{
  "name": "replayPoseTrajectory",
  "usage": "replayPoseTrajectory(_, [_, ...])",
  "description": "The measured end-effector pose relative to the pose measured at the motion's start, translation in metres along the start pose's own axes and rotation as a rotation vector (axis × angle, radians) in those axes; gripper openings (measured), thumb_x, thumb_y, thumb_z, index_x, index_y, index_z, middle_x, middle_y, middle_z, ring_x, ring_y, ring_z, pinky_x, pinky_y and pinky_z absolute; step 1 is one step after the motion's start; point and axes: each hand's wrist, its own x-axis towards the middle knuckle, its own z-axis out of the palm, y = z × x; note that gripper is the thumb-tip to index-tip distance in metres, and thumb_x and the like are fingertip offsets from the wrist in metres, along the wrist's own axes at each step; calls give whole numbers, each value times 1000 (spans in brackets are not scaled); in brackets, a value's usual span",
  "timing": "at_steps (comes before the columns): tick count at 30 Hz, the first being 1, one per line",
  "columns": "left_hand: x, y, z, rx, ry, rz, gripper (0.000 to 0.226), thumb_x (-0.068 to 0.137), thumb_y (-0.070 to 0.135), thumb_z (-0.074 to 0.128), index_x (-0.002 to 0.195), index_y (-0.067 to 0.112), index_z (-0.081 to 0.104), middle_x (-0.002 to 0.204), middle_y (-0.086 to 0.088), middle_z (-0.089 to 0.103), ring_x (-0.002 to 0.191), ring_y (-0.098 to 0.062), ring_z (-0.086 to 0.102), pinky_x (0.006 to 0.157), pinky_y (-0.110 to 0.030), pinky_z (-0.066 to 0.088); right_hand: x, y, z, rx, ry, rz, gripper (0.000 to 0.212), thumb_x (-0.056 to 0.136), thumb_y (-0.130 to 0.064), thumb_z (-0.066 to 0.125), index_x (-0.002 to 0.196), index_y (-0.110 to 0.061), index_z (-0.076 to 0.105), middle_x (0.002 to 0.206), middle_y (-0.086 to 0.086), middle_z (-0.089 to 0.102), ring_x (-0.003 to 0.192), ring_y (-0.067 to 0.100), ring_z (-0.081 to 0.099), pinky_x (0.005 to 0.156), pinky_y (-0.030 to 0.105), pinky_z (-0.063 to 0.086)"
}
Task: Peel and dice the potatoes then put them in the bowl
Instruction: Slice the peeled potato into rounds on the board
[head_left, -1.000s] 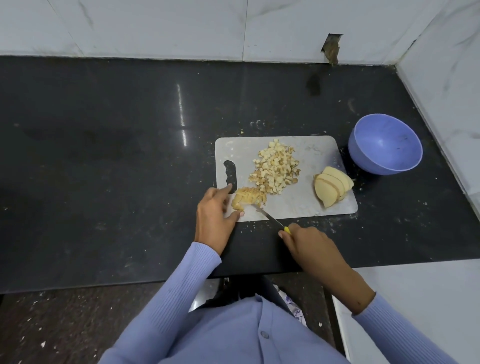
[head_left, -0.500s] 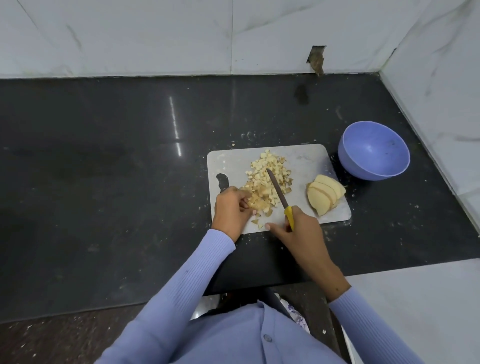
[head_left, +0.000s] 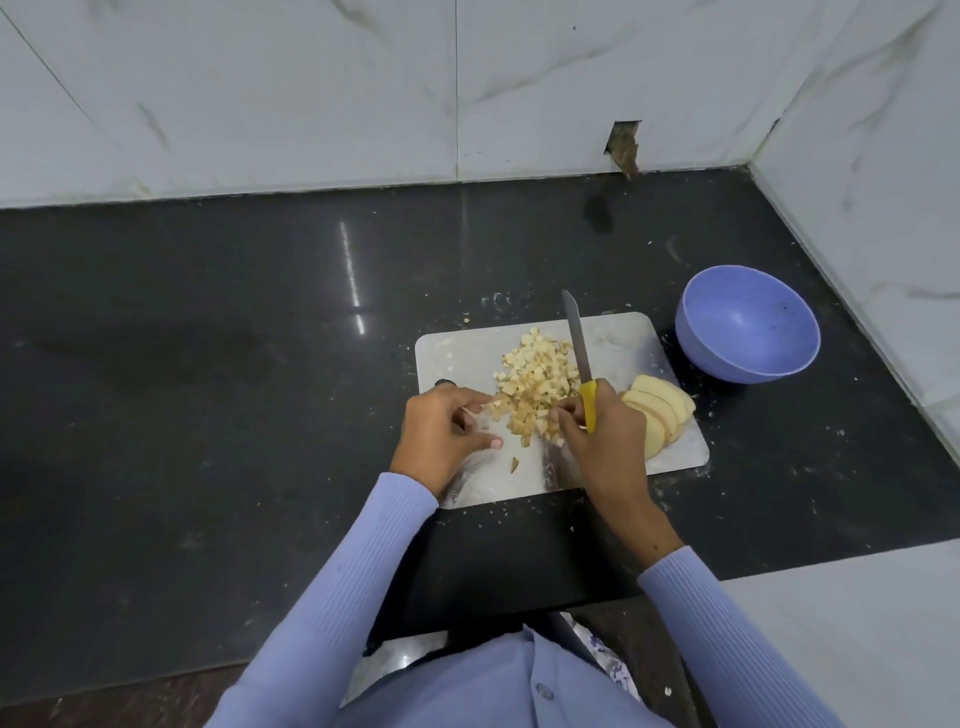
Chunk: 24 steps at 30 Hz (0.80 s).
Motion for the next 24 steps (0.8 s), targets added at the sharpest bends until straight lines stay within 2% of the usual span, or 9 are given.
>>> replayPoseTrajectory(4, [-3,-1,0,99,-87,-34,62,54,8,91,112,9,68,90,-8,61,78,-21,62,75,-29,56,-8,-1,-10,75,-65,30,34,78,-16,77,71,-19,44,71,-4,64,62,5,56,52,10,41])
replayPoseTrajectory(8, [-1,2,9,86,-25,-77,45,63,-4,83,105,5,70,84,-6,63,76,-21,65,76,-30,56,-29,-1,-1,83,-255,44,42,66,-29,86,77,-13,49,67,-3,64,59,8,61,54,22,49])
replayPoseTrajectory(10, [1,4,15,66,21,-105,35,67,-7,80,100,5,72,82,-5,64,75,-19,65,75,-28,57,-32,-1,11,30,-280,29,42,67,-27,85,77,-15,46,69,-4,63,61,7,60,56,24,49])
replayPoseTrajectory(14, [7,6,22,-11,57,-108,25,72,-8,76,93,4,73,81,-1,65,76,-15,66,75,-23,56,-15,-1,21,-81,-110,-11,29,80,-19,73,82,-13,45,74,-2,61,67,14,56,56,23,40])
replayPoseTrajectory(19, [12,11,16,-116,52,-65,21,73,-5,76,90,8,74,85,-2,69,79,-11,67,76,-18,55,10,-2,8,-75,55,-57,20,83,-13,70,82,-8,51,74,1,63,65,15,56,56,26,42])
replayPoseTrajectory(22, [15,20,11,-117,40,23,19,74,0,77,90,10,74,89,1,69,79,-7,65,73,-16,53,20,-1,-4,-45,48,-22,17,83,-13,70,82,-6,55,75,1,65,67,15,58,60,28,46])
replayPoseTrajectory(24, [16,26,9,-59,48,98,19,74,8,79,91,15,75,90,6,68,78,-3,62,70,-17,52,24,1,-12,-132,-12,-26,15,87,-17,65,83,-8,54,75,2,64,68,17,58,60,31,48])
